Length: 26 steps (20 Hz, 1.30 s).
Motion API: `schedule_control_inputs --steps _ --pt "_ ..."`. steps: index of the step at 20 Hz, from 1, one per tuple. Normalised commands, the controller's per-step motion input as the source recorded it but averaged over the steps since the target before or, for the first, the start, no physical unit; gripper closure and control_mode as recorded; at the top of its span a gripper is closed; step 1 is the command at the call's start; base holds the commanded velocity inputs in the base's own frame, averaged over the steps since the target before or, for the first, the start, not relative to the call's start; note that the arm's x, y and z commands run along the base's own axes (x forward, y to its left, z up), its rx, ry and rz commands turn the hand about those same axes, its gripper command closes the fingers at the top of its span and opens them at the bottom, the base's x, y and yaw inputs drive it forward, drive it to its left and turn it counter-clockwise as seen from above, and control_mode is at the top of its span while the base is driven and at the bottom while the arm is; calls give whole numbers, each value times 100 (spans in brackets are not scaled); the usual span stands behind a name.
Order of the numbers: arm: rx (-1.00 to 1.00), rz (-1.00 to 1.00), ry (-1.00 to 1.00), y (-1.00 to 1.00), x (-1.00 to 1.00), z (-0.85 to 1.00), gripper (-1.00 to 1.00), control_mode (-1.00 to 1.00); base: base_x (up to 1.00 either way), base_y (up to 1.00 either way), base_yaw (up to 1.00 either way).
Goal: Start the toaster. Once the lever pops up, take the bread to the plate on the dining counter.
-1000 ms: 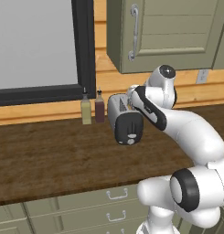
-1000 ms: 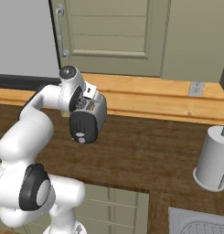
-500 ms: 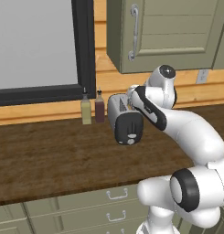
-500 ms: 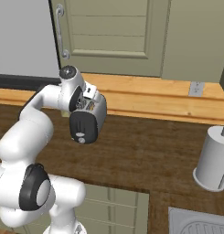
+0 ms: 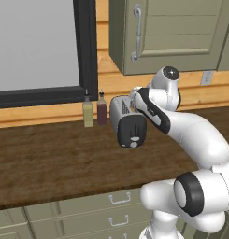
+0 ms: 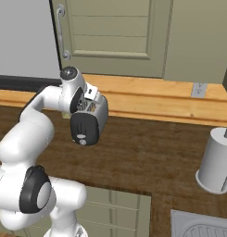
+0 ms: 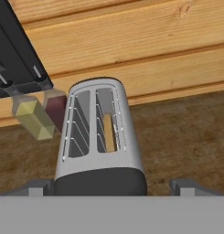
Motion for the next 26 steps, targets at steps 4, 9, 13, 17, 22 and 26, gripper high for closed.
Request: schedule_control_inputs --steps 4,9,13,17,22,26 --pt "0 0 0 0 0 0 -100 -100 0 0 0" --pt "0 0 0 0 0 0 -100 -100 0 0 0" --pt "0 0 0 0 0 0 -100 -100 0 0 0" --pt "0 0 0 0 0 0 -100 -100 0 0 0" --pt "0 0 0 0 0 0 -100 -100 0 0 0" --pt "0 0 0 0 0 0 -100 -100 0 0 0"
